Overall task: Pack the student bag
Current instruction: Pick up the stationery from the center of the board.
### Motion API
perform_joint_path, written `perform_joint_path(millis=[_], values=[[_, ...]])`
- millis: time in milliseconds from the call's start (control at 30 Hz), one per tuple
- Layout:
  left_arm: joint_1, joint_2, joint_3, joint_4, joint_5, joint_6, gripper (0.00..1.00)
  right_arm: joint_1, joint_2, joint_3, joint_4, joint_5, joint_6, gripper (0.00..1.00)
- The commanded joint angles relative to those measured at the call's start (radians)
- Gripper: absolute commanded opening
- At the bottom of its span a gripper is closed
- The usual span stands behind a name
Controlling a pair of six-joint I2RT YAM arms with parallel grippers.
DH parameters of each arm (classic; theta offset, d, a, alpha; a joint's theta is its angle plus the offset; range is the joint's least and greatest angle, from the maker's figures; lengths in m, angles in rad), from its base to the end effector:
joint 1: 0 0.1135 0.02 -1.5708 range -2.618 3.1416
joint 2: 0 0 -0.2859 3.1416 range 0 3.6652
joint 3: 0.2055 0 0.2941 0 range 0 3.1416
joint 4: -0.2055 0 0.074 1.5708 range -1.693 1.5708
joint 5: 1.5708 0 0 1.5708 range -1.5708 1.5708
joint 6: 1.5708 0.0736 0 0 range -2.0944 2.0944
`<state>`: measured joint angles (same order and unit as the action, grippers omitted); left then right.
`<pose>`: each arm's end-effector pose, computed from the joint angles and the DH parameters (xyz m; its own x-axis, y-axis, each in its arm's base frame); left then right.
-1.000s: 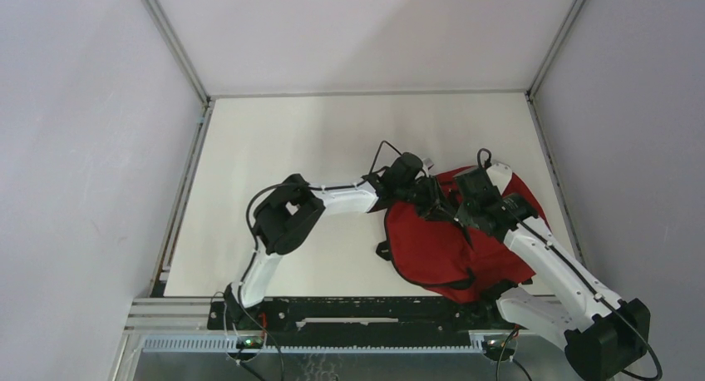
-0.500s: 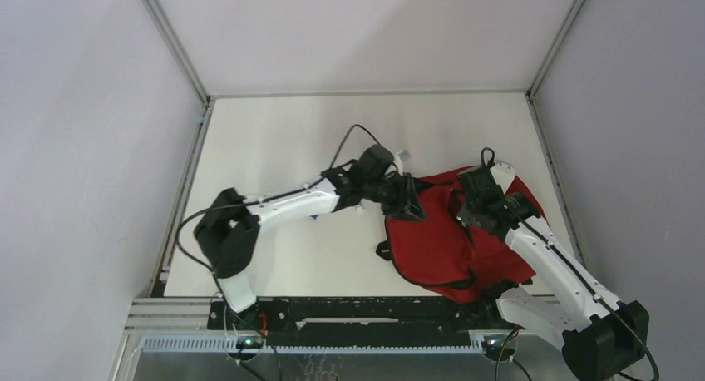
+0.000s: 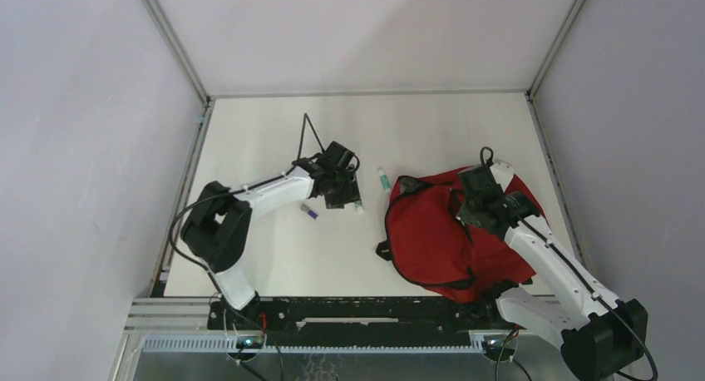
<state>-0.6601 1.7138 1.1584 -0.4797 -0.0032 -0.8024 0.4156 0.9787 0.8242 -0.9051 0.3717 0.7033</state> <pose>0.3259 -0.2527 0.1687 -0.9121 -0.2022 -0.3567 -0.0631 0.9288 -0.3651 0.2156 0.0659 0.2414 -0.7467 0.3291 -0.5780 0.3531 0.9326 0.0748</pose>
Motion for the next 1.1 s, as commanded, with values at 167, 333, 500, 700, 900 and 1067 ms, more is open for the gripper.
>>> perform_joint_path(millis=[167,333,500,700,900,1067], values=[[0.011,0.131,0.103,-0.032,-0.062,0.054,0.6,0.016,-0.004,0.039,0.058,-0.019,-0.008,0.0],[0.007,0.157,0.127,-0.048,-0.089,0.044,0.58,0.048,0.014,0.039,0.075,-0.027,0.001,0.0],[0.001,0.131,0.119,-0.053,-0.112,0.02,0.55,0.069,0.032,0.039,0.077,-0.023,0.01,0.0],[-0.013,0.097,0.155,-0.057,-0.142,-0.006,0.75,0.071,0.028,0.039,0.085,-0.023,0.005,0.0],[-0.026,0.18,0.228,-0.091,-0.176,-0.039,0.72,0.072,0.037,0.039,0.081,-0.024,0.006,0.0],[-0.052,0.253,0.329,-0.185,-0.247,-0.057,0.65,0.074,0.042,0.039,0.081,-0.025,0.01,0.0]])
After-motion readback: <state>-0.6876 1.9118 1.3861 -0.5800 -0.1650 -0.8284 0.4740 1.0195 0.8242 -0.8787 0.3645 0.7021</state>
